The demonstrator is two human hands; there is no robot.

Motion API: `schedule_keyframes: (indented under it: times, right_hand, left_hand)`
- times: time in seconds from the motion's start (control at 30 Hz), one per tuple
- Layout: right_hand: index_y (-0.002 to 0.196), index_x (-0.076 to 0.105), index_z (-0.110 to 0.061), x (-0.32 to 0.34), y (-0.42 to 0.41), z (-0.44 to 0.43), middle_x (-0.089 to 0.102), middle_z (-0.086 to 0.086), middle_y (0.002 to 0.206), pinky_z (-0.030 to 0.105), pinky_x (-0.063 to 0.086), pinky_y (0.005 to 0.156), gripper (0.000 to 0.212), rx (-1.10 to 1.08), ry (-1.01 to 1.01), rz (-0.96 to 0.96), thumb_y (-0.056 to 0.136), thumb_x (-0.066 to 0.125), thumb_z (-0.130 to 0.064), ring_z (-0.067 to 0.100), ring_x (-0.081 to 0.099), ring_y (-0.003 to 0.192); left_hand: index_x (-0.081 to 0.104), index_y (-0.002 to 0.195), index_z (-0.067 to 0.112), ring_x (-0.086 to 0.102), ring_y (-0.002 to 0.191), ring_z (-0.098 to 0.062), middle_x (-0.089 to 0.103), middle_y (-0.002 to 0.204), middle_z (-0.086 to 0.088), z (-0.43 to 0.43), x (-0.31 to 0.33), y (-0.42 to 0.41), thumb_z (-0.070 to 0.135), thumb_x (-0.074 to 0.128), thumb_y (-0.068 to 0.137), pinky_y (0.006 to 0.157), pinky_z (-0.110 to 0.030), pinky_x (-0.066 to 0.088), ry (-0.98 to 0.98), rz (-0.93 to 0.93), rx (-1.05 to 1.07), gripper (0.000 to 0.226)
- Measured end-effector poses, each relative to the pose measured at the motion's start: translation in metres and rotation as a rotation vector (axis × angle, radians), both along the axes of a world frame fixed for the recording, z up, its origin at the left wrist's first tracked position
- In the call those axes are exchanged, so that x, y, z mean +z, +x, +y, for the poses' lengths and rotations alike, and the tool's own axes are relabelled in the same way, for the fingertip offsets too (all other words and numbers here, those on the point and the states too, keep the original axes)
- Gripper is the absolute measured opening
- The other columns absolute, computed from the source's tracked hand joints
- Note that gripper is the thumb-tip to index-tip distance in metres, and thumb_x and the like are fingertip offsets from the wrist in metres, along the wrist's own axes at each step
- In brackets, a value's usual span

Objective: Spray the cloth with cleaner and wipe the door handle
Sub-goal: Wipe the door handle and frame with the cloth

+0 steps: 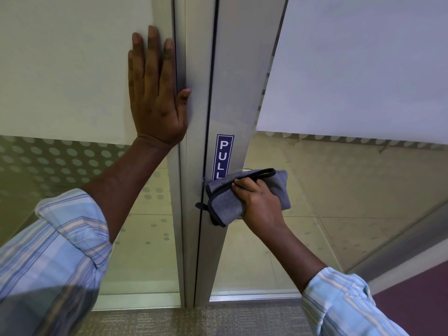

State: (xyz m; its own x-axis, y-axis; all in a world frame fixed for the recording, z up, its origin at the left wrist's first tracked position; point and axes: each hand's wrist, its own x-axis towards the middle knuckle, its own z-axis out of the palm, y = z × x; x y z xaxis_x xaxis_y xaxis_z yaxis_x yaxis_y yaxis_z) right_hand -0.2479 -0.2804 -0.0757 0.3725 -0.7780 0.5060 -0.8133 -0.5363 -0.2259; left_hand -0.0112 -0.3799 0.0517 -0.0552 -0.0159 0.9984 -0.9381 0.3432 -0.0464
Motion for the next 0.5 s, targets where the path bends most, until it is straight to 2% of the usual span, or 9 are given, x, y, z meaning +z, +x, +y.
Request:
schedule_keyframes:
  times: [0.17, 0.3, 0.4, 0.5]
  right_hand:
    - [0.11, 0.07, -0.007, 0.006, -0.013, 0.009, 0.067, 0.009, 0.116, 0.032, 0.053, 0.081, 0.049, -0.133, -0.075, -0.029, 0.063, 0.081, 0.0, 0.029, 0.061, 0.1]
    - [0.115, 0.069, -0.01, 0.011, -0.037, 0.017, 0.066, 0.005, 0.123, 0.022, 0.04, 0.087, 0.054, -0.257, -0.116, -0.242, 0.065, 0.073, 0.008, 0.025, 0.057, 0.105]
    - [0.112, 0.071, -0.007, 0.015, -0.059, 0.029, 0.067, 0.007, 0.119, 0.026, 0.041, 0.095, 0.047, -0.327, -0.142, -0.465, 0.068, 0.069, 0.01, 0.022, 0.059, 0.107]
    - [0.11, 0.07, -0.003, 0.011, -0.08, 0.041, 0.069, 0.011, 0.114, 0.031, 0.046, 0.094, 0.042, -0.397, -0.149, -0.589, 0.071, 0.066, 0.012, 0.021, 0.062, 0.103]
  left_hand:
    - [0.029, 0.151, 0.003, 0.026, 0.141, -0.049, 0.036, 0.15, -0.031, 0.001, 0.0, 0.0, 0.037, 0.027, 0.102, 0.124, -0.047, 0.018, 0.009, -0.005, -0.002, 0.06]
    - [0.029, 0.151, 0.004, 0.026, 0.141, -0.049, 0.037, 0.15, -0.031, 0.002, -0.001, 0.0, 0.037, 0.026, 0.102, 0.123, -0.048, 0.019, 0.009, -0.001, -0.002, 0.059]
    - [0.03, 0.15, 0.003, 0.026, 0.141, -0.049, 0.037, 0.149, -0.032, 0.003, 0.0, -0.001, 0.036, 0.027, 0.101, 0.124, -0.047, 0.018, 0.003, -0.001, -0.001, 0.059]
    - [0.032, 0.149, 0.001, 0.027, 0.14, -0.051, 0.038, 0.148, -0.033, 0.004, 0.001, -0.001, 0.034, 0.028, 0.101, 0.124, -0.047, 0.018, 0.0, 0.001, 0.005, 0.058]
